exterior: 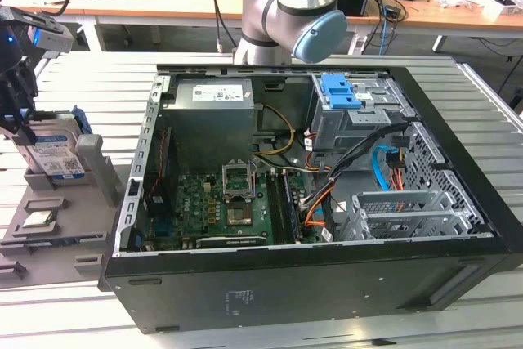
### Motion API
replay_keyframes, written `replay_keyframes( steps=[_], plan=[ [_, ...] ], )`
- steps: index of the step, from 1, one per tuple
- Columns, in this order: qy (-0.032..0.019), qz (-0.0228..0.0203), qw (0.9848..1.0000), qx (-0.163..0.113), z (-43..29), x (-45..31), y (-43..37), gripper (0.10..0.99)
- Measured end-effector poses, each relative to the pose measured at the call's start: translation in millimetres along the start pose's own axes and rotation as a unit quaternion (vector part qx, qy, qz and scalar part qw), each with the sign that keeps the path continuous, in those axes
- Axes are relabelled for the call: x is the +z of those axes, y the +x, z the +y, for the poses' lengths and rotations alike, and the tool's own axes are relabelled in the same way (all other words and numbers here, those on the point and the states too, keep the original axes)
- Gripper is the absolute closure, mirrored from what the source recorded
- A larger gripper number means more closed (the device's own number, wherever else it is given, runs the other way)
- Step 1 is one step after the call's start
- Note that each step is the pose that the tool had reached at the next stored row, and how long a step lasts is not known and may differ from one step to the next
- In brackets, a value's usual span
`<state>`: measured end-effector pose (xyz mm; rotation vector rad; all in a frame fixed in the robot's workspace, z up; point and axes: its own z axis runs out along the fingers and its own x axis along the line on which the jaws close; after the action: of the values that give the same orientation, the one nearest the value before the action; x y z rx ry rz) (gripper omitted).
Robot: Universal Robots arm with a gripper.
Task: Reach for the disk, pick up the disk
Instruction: 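Pick up the disk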
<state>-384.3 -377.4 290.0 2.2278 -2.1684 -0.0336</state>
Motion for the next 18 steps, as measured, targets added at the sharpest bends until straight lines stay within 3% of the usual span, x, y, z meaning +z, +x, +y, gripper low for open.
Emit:
replay_keyframes(
  steps=[9,18],
  plan=[
    [0.0,0.0003,1.0,0.0,0.1,-2.8,0.0,0.722],
    [0.0,0.0003,1.0,0.0,0.0,-17.1,0.1,0.722]
  ],
)
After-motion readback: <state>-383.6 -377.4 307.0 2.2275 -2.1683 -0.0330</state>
